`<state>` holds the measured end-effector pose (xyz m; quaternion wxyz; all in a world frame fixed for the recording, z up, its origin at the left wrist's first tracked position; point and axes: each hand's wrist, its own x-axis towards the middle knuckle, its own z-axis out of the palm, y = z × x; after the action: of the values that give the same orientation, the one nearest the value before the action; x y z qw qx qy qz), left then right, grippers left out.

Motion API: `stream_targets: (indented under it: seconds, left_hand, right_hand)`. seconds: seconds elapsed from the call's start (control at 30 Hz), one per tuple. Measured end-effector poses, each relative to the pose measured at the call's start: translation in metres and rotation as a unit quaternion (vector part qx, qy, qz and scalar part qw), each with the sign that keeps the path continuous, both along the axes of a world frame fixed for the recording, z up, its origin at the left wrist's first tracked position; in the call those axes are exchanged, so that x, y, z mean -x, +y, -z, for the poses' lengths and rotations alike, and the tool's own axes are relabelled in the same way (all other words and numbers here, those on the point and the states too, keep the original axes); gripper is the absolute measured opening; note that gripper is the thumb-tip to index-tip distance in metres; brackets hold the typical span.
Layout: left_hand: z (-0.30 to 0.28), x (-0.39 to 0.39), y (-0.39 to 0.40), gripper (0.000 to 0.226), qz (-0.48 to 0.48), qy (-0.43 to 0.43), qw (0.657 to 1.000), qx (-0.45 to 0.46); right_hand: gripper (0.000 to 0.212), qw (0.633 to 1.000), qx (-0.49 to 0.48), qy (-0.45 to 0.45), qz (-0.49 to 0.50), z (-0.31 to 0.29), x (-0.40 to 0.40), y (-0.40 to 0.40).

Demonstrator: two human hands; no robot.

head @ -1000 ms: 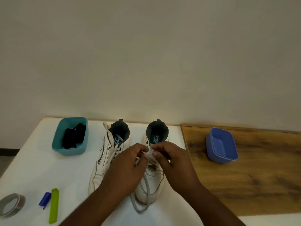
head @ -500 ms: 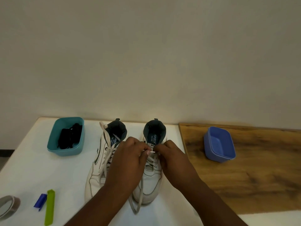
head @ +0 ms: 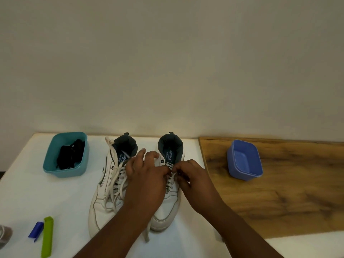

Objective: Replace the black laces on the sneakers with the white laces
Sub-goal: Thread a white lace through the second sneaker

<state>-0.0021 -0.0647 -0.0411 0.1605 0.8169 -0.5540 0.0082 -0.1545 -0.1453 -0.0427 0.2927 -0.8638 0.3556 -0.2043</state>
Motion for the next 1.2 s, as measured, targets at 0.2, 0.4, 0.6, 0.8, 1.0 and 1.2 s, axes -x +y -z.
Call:
stream_targets:
  seconds: [0.2,0.4,0.6,0.8,1.0,1.2]
  left_hand:
    - [0.001,0.003,-0.001,0.014,-0.013,0.044,0.999,-0.004]
    - [0.004,0.005,-0.001,0.012,-0.003,0.075,0.997,0.014]
    - [0.003,0.003,0.002,0.016,0.016,0.097,0.995,0.031]
    - [0.001,0.000,0.010,0.052,0.055,0.070,0.996,-0.023]
    - [-0.005,-0.003,0.012,0.059,0.056,0.051,0.997,-0.034]
    - [-0.005,-0.004,0.014,0.061,0.046,0.046,0.997,-0.029]
  right_hand:
    - [0.040,1.000,-0.014,-0.004,0.008,0.000,0.004,0.001]
    - [0.023,0.990,-0.100,0.007,0.098,-0.003,0.006,0.002]
    - [0.010,0.993,-0.073,0.064,0.062,-0.007,0.003,0.004]
    - [0.018,0.974,-0.169,-0.065,0.133,-0.015,0.004,0.007]
    - [0.017,0.898,-0.276,-0.282,0.194,-0.055,-0.009,0.016]
    - [0.026,0.976,0.140,0.082,0.145,-0.068,0.004,0.008]
